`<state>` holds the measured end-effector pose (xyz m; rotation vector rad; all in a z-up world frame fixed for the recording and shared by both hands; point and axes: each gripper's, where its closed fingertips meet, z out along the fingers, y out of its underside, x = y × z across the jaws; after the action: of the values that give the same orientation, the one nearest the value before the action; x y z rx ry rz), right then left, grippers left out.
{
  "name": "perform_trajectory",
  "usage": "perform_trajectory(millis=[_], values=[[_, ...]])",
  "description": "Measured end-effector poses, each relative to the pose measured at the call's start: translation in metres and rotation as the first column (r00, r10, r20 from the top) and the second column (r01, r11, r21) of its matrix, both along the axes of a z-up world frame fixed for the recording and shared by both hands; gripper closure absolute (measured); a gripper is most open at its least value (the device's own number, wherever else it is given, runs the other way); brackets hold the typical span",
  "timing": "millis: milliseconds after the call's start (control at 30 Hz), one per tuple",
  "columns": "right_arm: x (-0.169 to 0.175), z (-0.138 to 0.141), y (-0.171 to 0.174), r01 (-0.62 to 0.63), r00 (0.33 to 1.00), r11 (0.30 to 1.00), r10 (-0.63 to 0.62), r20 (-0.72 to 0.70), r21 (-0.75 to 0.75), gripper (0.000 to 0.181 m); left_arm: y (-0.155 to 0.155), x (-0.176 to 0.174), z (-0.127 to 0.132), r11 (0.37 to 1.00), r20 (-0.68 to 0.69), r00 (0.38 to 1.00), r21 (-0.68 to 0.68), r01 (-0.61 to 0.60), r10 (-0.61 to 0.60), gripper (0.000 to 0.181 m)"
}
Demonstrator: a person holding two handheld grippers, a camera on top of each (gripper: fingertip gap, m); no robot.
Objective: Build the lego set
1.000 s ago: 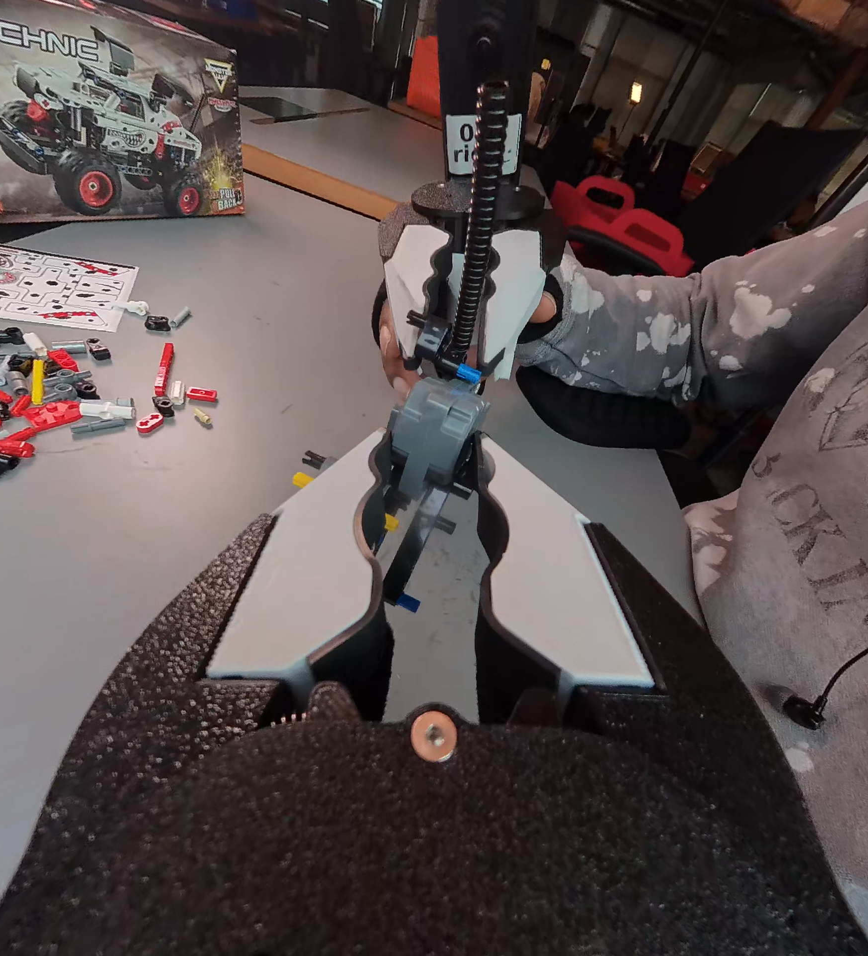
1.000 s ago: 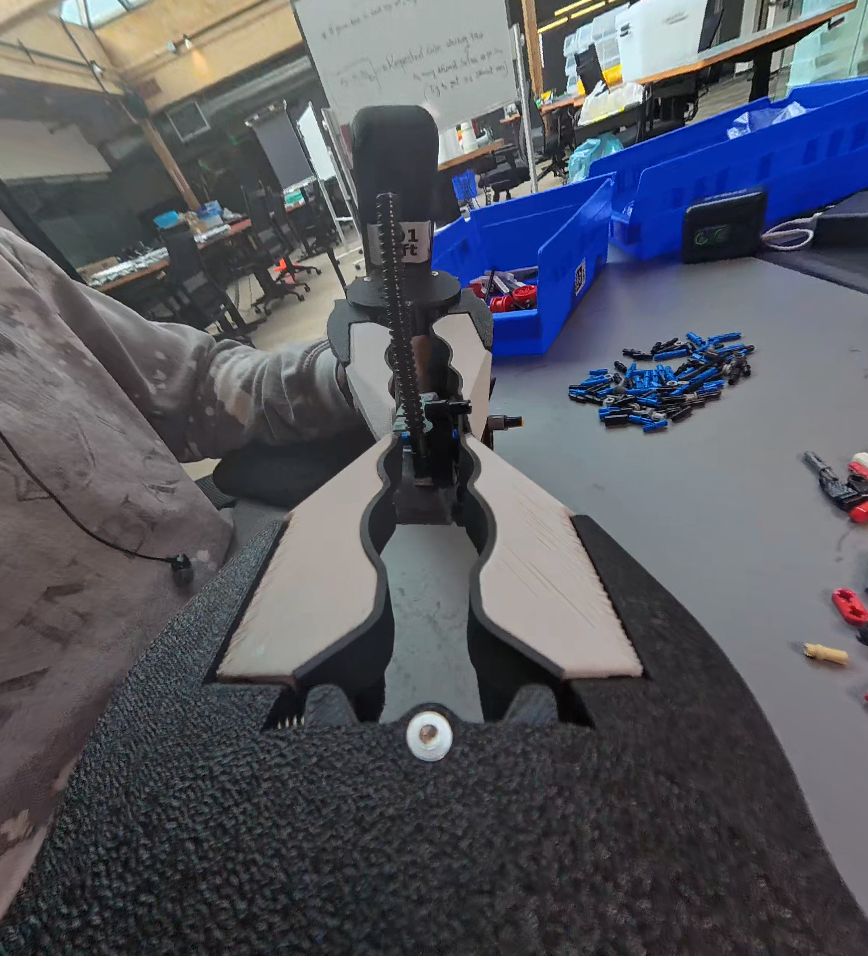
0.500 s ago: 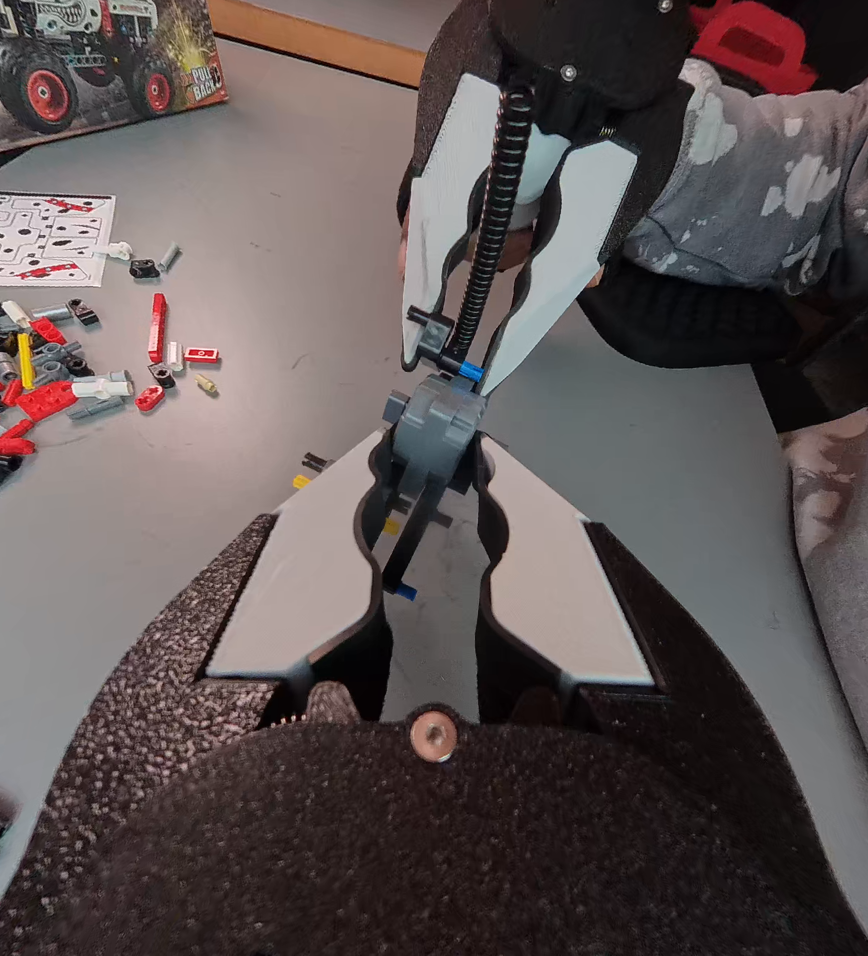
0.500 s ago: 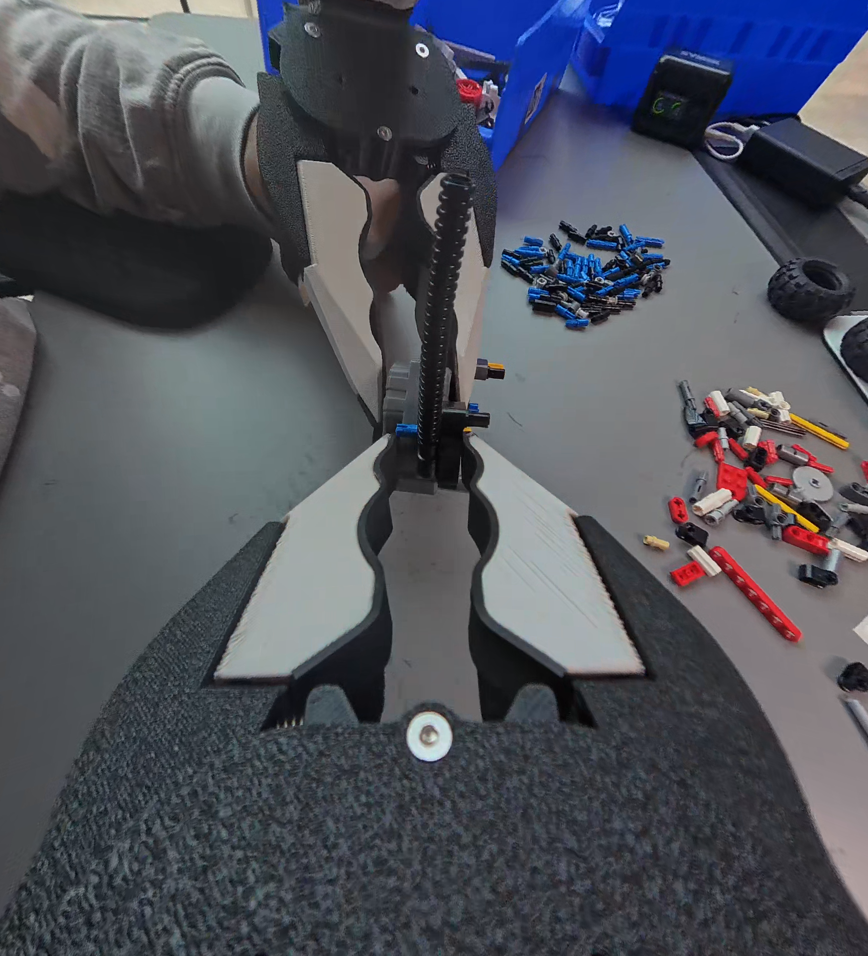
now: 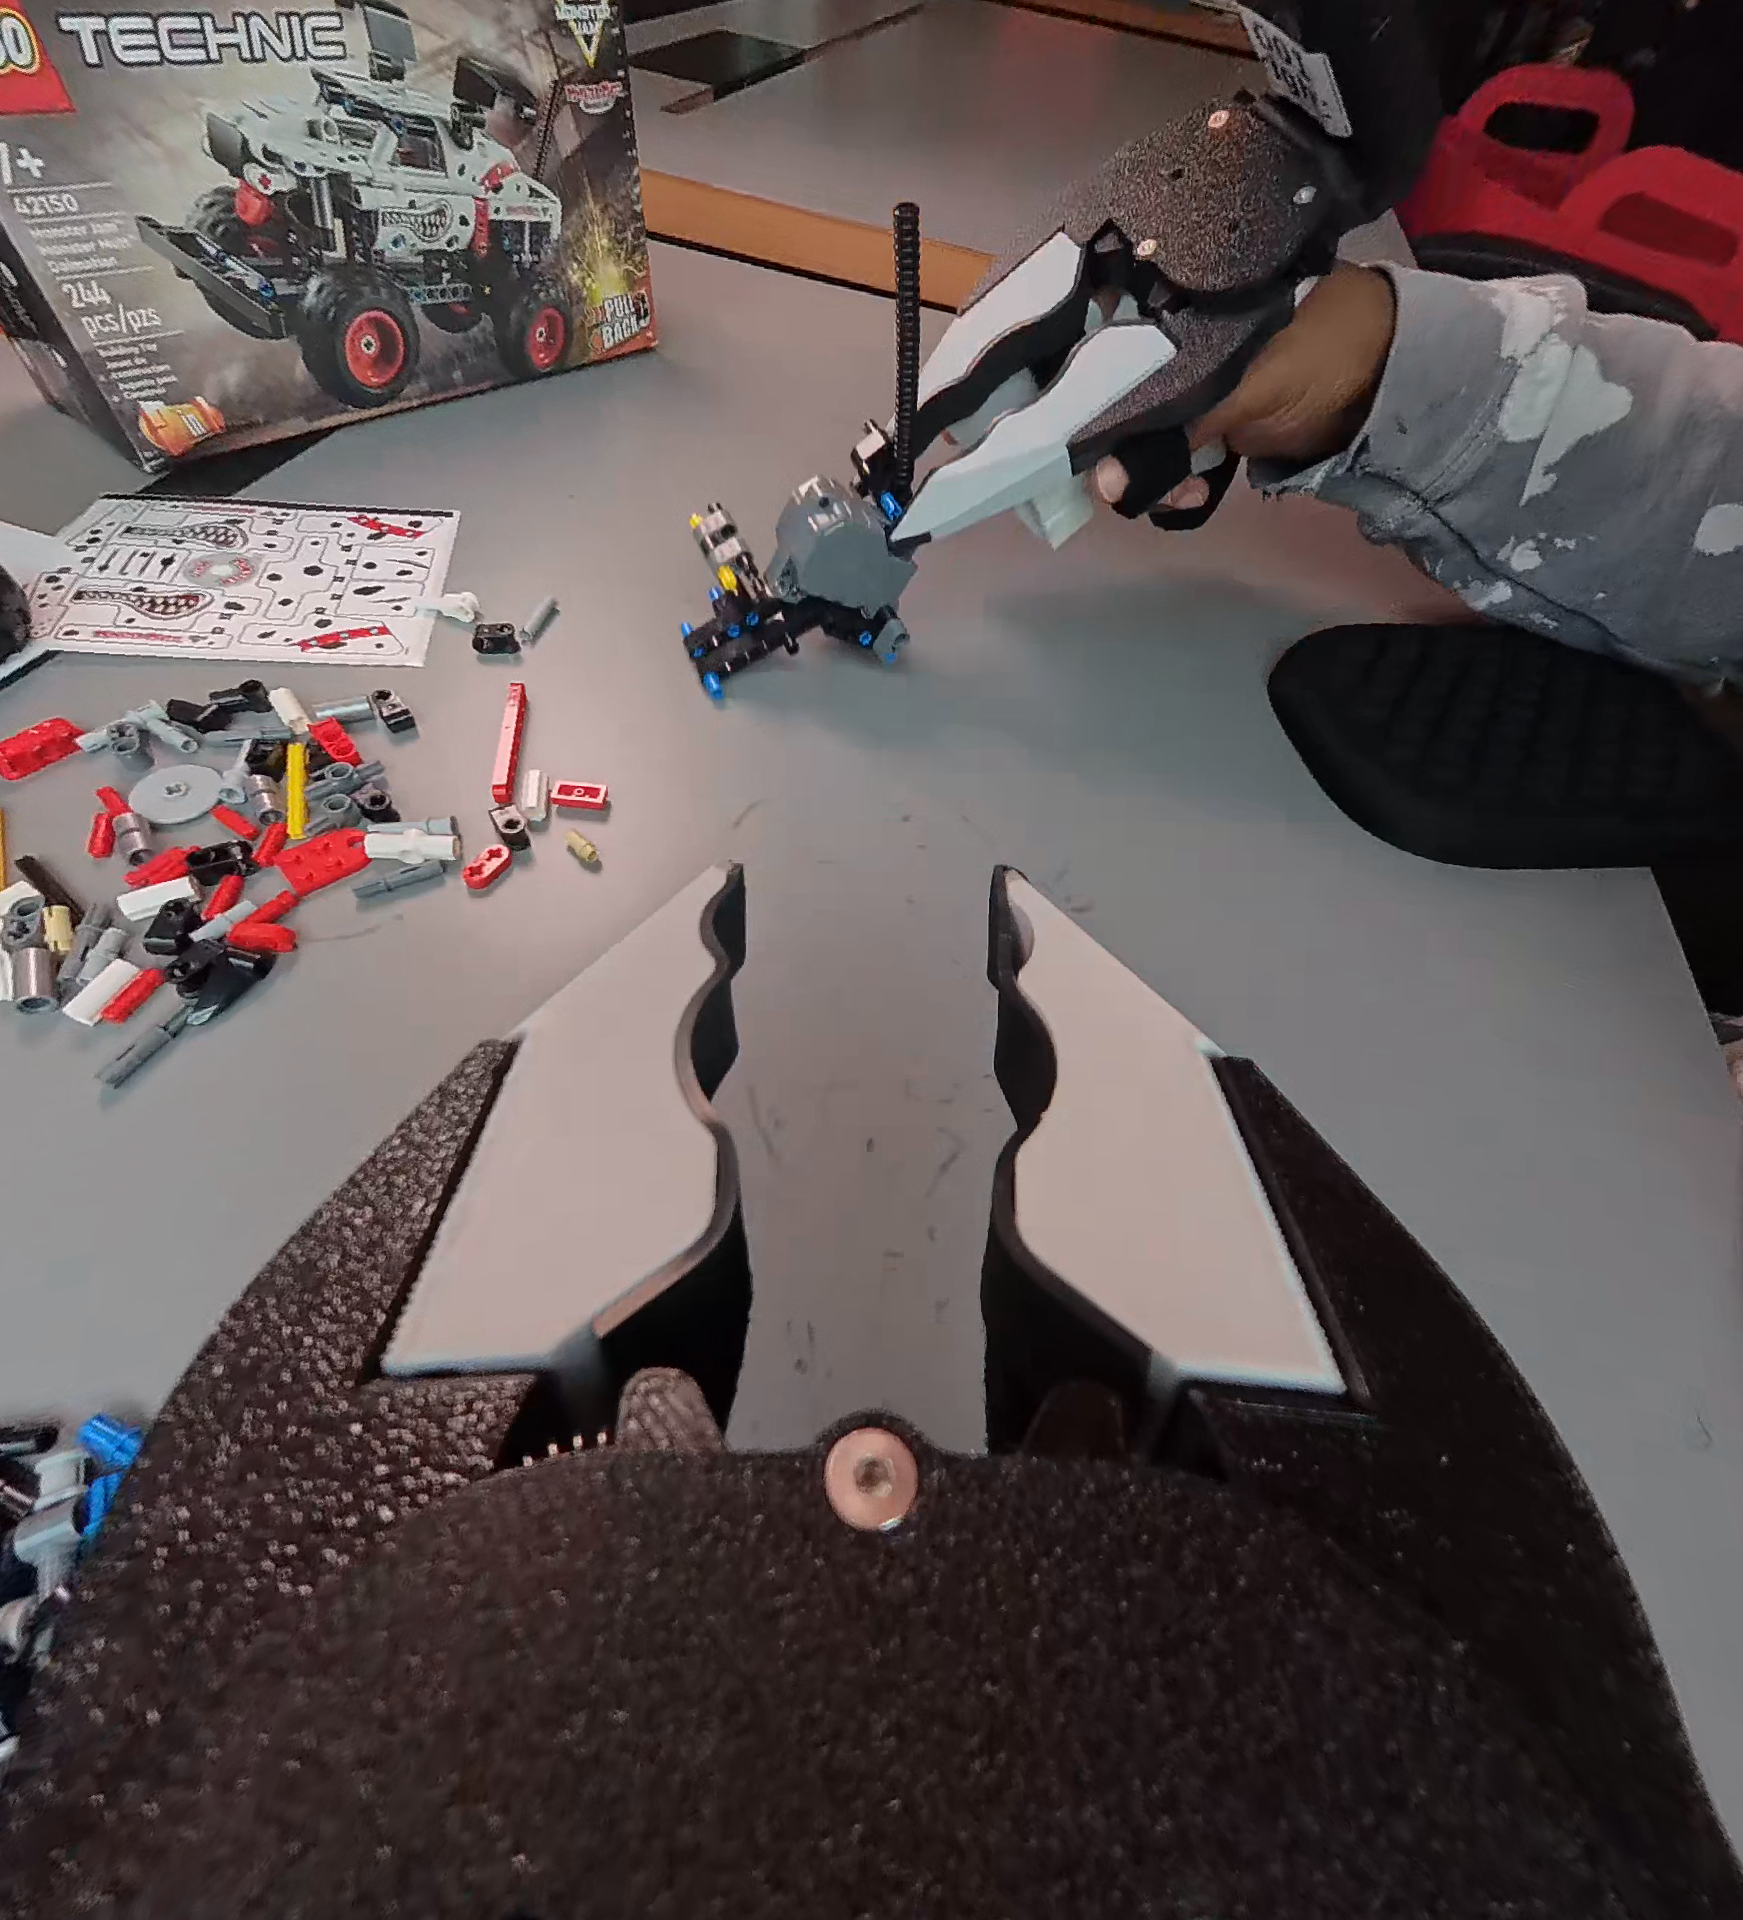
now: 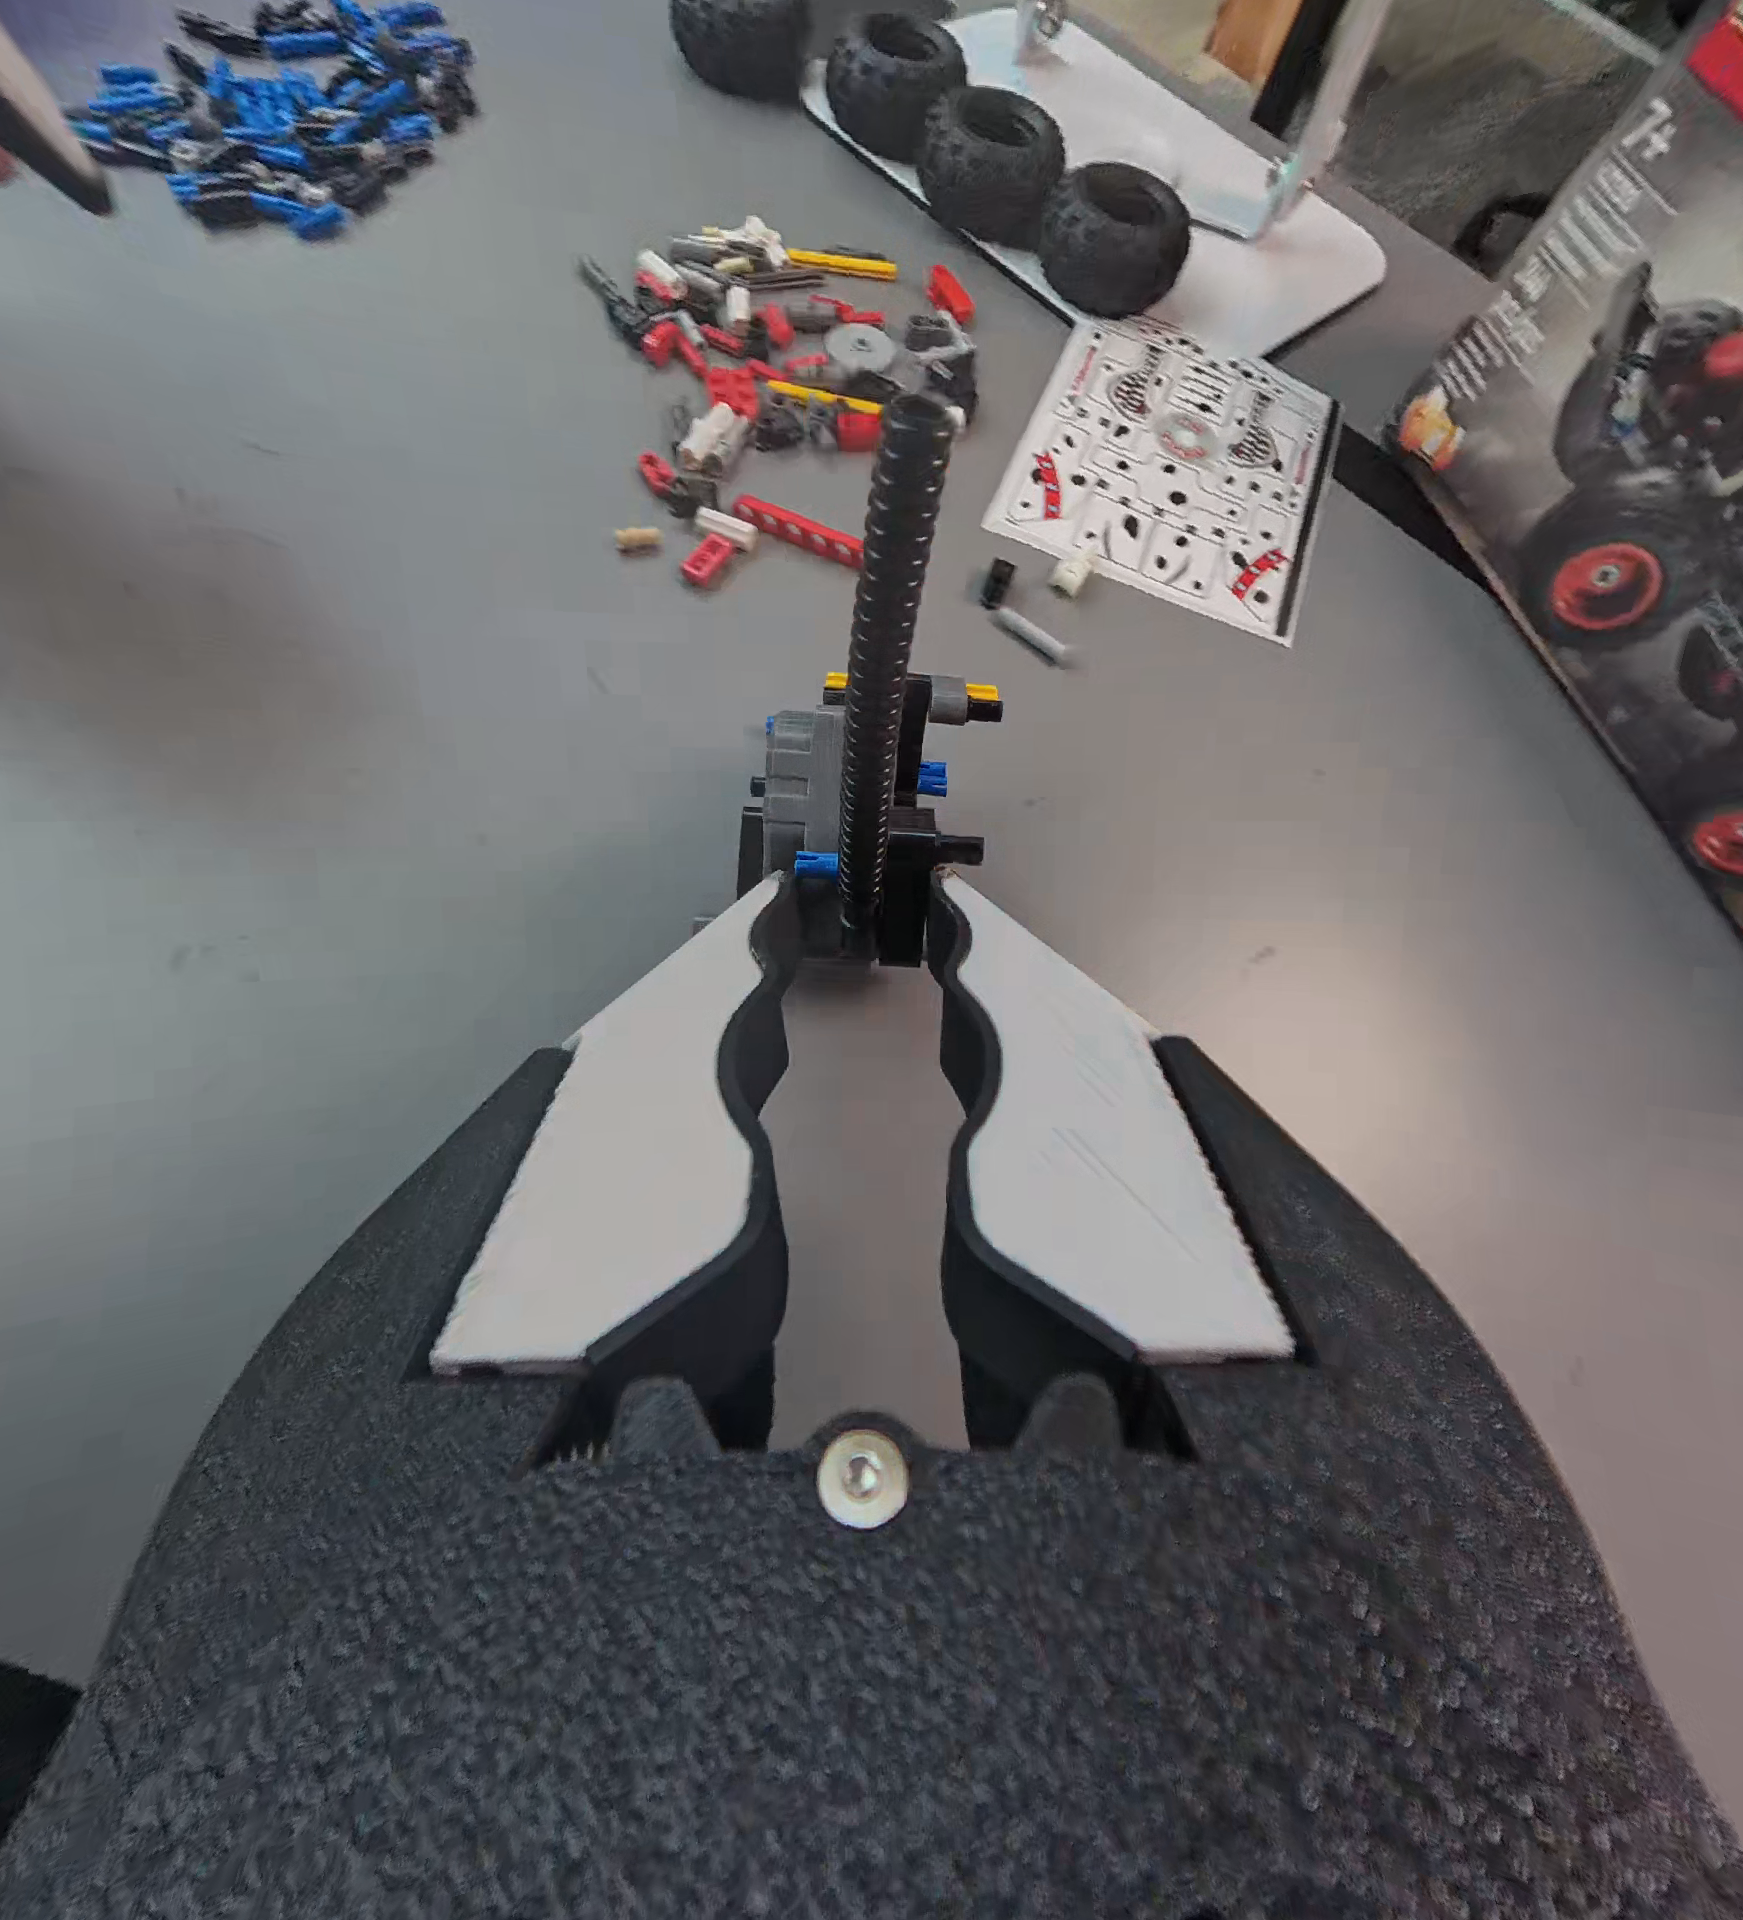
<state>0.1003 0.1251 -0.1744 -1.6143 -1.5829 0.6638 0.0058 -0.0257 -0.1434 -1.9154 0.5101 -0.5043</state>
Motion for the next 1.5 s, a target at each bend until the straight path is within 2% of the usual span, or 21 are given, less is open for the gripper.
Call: perform_trajectory(millis=[33,133,267,633,1133,1500], values=[[0.008,-0.001,0.014,0.03,1.0,1.0,-0.03,0.008,0.0,0.157,-0.002,-0.002,-0.001,1.0,0.001,1.0,0.0,-0.008,0.008,0.135],[0.024,-0.005,0.043,0.092,0.995,0.996,-0.091,0.029,-0.017,0.157,-0.007,-0.004,-0.003,1.0,0.008,1.0,-0.005,-0.018,0.018,0.135],[0.027,-0.013,0.053,0.123,0.991,0.992,-0.123,0.044,-0.009,0.157,-0.007,-0.005,-0.003,1.0,0.02,1.0,-0.005,-0.023,0.023,0.135],[0.023,-0.012,0.053,0.143,0.99,0.99,-0.143,-0.003,-0.012,0.152,-0.008,-0.006,-0.008,1.0,0.029,0.999,-0.02,-0.017,0.017,0.136],[0.025,-0.017,0.052,0.141,0.99,0.99,-0.141,0.003,-0.017,0.14,-0.007,-0.003,-0.009,1.0,0.029,1.0,-0.024,-0.01,0.01,0.136],[0.027,-0.026,0.05,0.145,0.989,0.989,-0.144,0.021,-0.029,0.149,-0.008,-0.001,-0.012,1.0,0.023,1.0,-0.031,-0.001,0.002,0.136]])
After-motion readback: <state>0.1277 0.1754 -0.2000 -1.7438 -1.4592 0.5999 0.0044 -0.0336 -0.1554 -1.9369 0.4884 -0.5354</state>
